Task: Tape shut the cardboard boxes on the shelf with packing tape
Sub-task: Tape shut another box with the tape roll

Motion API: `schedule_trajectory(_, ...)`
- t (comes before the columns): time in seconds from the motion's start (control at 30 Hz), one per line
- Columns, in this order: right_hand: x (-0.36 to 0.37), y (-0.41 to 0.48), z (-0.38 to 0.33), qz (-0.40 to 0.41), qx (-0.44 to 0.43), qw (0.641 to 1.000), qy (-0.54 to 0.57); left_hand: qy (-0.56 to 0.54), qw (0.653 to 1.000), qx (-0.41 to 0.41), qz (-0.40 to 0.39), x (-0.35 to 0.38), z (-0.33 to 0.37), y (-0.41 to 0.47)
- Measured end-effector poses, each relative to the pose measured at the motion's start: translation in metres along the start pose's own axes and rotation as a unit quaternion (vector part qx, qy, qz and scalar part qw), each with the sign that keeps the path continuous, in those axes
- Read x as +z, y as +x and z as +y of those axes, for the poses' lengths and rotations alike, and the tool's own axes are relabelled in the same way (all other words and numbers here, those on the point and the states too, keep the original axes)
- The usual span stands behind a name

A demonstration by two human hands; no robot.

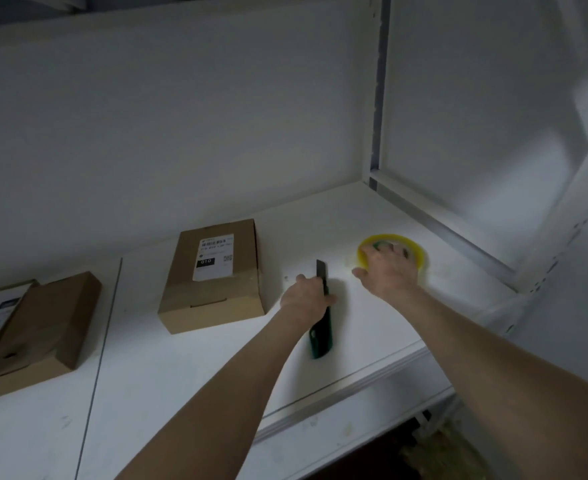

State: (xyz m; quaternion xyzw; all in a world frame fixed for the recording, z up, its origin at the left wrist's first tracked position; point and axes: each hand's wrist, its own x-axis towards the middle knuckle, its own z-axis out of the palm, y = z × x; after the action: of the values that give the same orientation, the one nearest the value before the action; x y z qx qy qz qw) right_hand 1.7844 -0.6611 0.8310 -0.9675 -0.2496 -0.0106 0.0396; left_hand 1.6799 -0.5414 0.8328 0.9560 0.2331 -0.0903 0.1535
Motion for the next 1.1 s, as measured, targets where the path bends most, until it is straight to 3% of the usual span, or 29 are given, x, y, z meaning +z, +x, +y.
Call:
schedule_trajectory(0.17, -0.026, 0.001, -0.073, 0.075, -0.084, 0.976, 0.187, 0.048, 0.98, 0.021, 0.192, -0.035, -0.056, -0.01)
schedule_trajectory(0.27, -0.023, -0.014, -0.149, 0.002, -0.149, 0.955, 0.258, 0.042, 0.965, -0.064, 0.249, -0.058, -0.114, -0.013)
schedule_trajectory(0.37, -0.004, -0.032, -0.203, -0.089, -0.133, 0.95, 0.268, 0.001, 0.966, -0.151, 0.209, -0.061, -0.172, -0.02)
schedule_trajectory(0.47, 0.005, -0.037, -0.221, -0.091, -0.104, 0.956, 0.257, -0.068, 0.97, -0.188, 0.139, -0.05, -0.201, -0.026)
schedule_trajectory(0.57, 0.003, -0.034, -0.225, -0.096, -0.081, 0.957, 0.262, -0.129, 0.962, -0.19, 0.147, -0.053, -0.209, -0.028)
schedule_trajectory(0.67, 0.004, -0.03, -0.226, -0.109, -0.058, 0.954, 0.273, -0.243, 0.938, -0.198, 0.147, -0.053, -0.222, -0.027)
schedule_trajectory(0.73, 0.005, -0.029, -0.223, -0.128, -0.037, 0.946, 0.295, -0.355, 0.903, -0.195, 0.145, -0.048, -0.228, -0.032)
schedule_trajectory(0.87, 0.011, -0.032, -0.211, -0.164, 0.001, 0.893, 0.418, -0.551, 0.809, -0.153, 0.133, -0.04, -0.229, -0.047)
schedule_trajectory(0.97, 0.009, -0.031, -0.207, -0.172, 0.041, 0.842, 0.509, -0.61, 0.769, -0.136, 0.136, -0.046, -0.226, -0.056)
schedule_trajectory(1.1, 0.008, -0.023, -0.2, -0.213, 0.107, 0.722, 0.65, -0.684, 0.701, -0.107, 0.17, -0.071, -0.218, -0.063)
